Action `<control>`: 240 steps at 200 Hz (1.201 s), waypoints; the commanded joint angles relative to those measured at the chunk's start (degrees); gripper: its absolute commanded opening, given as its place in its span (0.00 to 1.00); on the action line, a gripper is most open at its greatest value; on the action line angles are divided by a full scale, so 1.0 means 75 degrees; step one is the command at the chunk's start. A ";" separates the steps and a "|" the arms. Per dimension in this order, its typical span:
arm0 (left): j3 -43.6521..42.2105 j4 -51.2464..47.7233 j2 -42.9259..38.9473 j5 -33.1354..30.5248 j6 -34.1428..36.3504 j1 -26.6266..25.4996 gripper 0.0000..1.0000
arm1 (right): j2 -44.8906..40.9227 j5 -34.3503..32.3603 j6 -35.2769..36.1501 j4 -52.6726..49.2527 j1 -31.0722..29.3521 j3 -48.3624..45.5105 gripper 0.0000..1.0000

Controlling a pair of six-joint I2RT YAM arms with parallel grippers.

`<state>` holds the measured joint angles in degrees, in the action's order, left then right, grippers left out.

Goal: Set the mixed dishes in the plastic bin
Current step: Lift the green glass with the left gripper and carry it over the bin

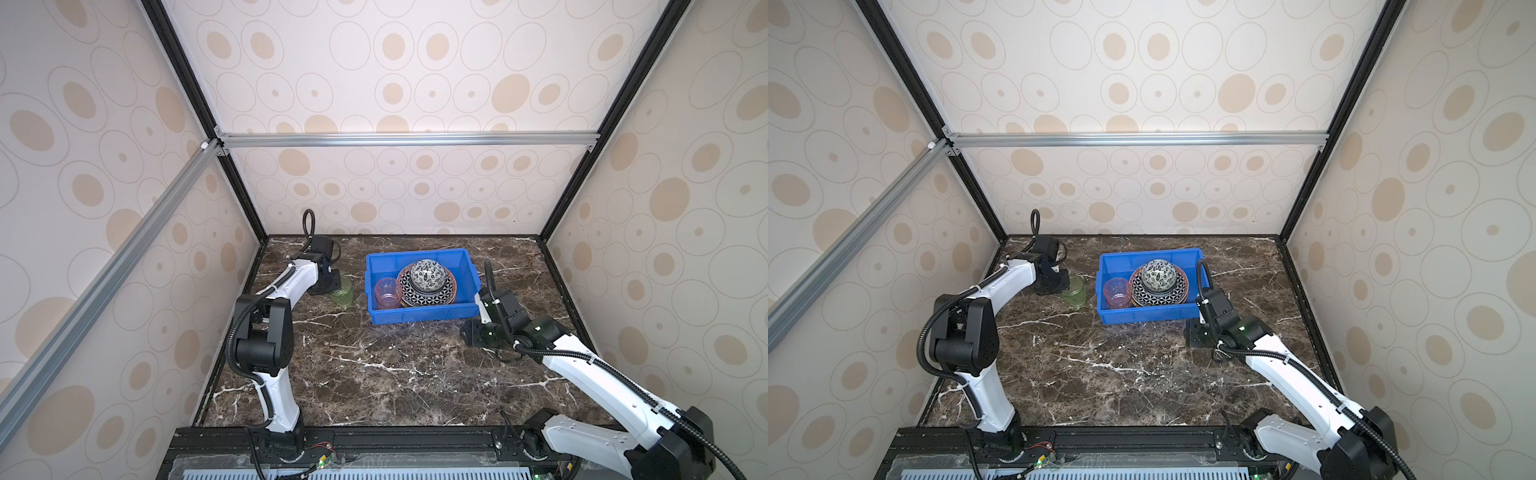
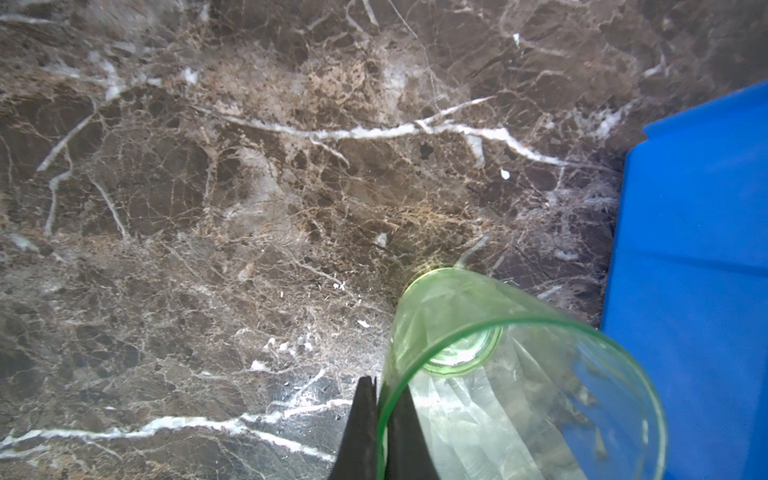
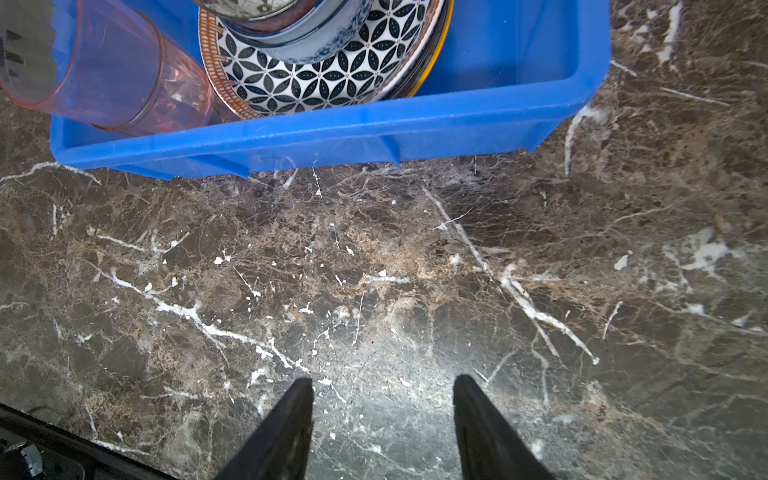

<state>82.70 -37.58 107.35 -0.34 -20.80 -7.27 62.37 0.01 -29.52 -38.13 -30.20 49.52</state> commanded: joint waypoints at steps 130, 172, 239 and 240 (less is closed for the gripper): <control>0.0241 -0.1062 -0.1992 -0.0215 0.0246 -0.0051 0.00 | -0.0662 0.0007 -0.0133 -0.0236 0.0030 -0.0010 0.57; 0.0443 -0.1335 -0.2243 -0.0256 0.0310 -0.0271 0.00 | -0.0815 0.0024 -0.0187 -0.0283 0.0030 -0.0015 0.57; 0.0751 -0.1663 -0.2476 -0.0459 0.0230 -0.0782 0.00 | -0.1019 -0.0001 -0.0219 -0.0406 0.0030 0.0007 0.57; 0.0757 -0.1660 -0.2488 -0.0459 0.0230 -0.0797 0.00 | -0.1017 -0.0001 -0.0216 -0.0409 0.0030 0.0007 0.57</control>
<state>84.60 -48.21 91.48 -2.76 -19.66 -11.44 55.99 0.23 -30.61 -39.53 -30.20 49.52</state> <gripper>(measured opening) 0.055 0.573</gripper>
